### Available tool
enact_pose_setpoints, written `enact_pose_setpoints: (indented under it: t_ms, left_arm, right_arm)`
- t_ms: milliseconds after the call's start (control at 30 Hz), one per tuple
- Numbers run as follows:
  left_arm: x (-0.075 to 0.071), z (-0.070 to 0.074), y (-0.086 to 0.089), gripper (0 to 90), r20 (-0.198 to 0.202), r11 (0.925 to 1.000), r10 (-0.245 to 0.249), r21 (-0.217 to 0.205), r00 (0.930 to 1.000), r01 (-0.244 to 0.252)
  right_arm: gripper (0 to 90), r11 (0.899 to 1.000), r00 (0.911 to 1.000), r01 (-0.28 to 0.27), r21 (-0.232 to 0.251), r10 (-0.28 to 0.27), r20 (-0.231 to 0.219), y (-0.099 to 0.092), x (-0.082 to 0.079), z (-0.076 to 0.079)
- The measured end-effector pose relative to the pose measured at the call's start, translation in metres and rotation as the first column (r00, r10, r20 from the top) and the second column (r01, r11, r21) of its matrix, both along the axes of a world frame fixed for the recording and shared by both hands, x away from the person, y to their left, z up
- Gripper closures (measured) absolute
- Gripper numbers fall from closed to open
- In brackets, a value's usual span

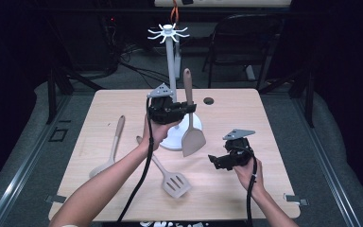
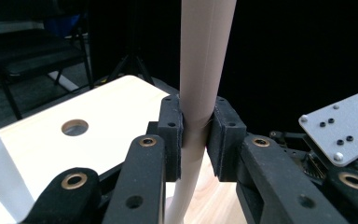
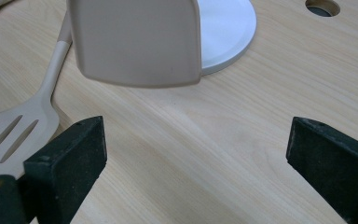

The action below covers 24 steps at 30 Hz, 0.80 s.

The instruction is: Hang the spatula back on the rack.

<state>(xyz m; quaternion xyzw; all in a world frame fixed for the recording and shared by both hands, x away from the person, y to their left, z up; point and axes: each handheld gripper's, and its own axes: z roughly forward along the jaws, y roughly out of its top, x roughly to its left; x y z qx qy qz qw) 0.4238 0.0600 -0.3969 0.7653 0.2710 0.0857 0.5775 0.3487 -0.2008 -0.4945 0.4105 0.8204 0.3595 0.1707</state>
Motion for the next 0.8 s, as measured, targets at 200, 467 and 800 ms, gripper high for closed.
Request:
enact_pose_setpoints:
  t_ms: [200, 467, 800]
  left_arm:
    - [0.003, 0.010, 0.000, 77.0, 0.020, 0.9999, 0.002, 0.014, 0.9998, -0.002]
    - [0.012, 0.019, 0.001, 77.0, 0.033, 0.9996, 0.010, 0.025, 0.9994, -0.011]
    - [0.022, 0.034, 0.006, 77.0, 0.036, 0.9999, 0.011, 0.013, 0.9993, -0.011]
  right_arm:
    - [4.5, 1.000, 1.0000, -0.003, -0.001, 0.003, -0.001, 0.000, 0.000, 0.000]
    - [4.6, 1.000, 0.9998, -0.006, -0.018, 0.006, -0.017, 0.000, 0.000, -0.001]
    - [4.8, 0.998, 0.9992, -0.018, -0.052, 0.016, -0.036, 0.000, 0.001, -0.001]
